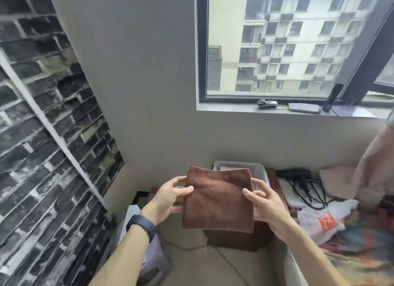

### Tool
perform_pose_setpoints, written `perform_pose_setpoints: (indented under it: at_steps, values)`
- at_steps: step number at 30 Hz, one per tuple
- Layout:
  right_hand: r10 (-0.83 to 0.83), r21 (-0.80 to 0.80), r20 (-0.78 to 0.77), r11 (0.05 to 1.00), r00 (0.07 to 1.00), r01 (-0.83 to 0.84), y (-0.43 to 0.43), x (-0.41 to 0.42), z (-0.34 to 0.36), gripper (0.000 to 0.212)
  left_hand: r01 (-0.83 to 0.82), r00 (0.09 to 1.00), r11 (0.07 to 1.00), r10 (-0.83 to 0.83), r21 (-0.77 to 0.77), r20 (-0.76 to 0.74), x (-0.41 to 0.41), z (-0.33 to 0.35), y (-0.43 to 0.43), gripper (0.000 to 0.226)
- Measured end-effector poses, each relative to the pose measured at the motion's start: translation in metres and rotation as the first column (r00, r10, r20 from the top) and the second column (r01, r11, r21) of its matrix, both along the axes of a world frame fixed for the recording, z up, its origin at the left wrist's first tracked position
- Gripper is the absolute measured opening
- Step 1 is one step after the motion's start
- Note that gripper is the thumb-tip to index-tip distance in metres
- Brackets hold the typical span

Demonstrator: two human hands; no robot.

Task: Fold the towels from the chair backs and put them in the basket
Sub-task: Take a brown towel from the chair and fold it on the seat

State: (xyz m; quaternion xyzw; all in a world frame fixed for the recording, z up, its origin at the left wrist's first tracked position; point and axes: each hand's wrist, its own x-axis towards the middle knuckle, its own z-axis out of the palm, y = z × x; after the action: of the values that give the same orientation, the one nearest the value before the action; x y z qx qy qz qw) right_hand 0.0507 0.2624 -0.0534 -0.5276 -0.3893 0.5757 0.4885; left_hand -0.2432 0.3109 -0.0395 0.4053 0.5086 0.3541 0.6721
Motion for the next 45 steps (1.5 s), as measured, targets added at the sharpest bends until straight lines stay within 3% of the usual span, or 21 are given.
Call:
perform_pose_setpoints:
  at_steps: [8, 14, 20, 26, 34, 41, 45]
  values:
    - [-0.137, -0.185, 0.081, 0.971, 0.987, 0.15, 0.095, 0.042, -0.058, 0.032, 0.147, 0.986, 0.972, -0.158, -0.184, -0.047, 0.055, -0.065, 0.135, 0.034]
    - [-0.146, -0.39, 0.15, 0.9, 0.978, 0.194, 0.139, 0.074, -0.111, 0.023, 0.212, 0.965, 0.91, -0.253, -0.356, -0.073, 0.099, -0.121, 0.193, 0.029]
    - [-0.057, -0.553, 0.198, 0.818, 0.979, 0.16, 0.202, 0.108, -0.169, 0.024, 0.148, 0.965, 0.849, -0.236, -0.507, -0.114, 0.136, -0.181, 0.244, 0.03]
    - [0.028, -0.615, 0.237, 0.778, 0.971, 0.127, 0.27, 0.136, -0.206, 0.021, 0.02, 0.974, 0.807, -0.149, -0.591, -0.17, 0.174, -0.206, 0.286, 0.032]
    - [0.07, -0.625, 0.218, 0.776, 0.973, 0.084, 0.352, 0.156, -0.259, 0.025, -0.155, 0.939, 0.864, -0.022, -0.479, -0.344, 0.208, -0.254, 0.346, 0.036]
    - [0.09, -0.591, 0.295, 0.8, 0.951, 0.108, 0.365, 0.158, -0.296, 0.029, -0.128, 0.867, 0.905, -0.097, -0.407, -0.488, 0.211, -0.286, 0.363, 0.047]
    - [0.046, -0.533, 0.391, 0.825, 0.919, 0.186, 0.358, 0.15, -0.297, 0.037, -0.05, 0.76, 0.958, -0.148, -0.284, -0.633, 0.213, -0.285, 0.357, 0.05]
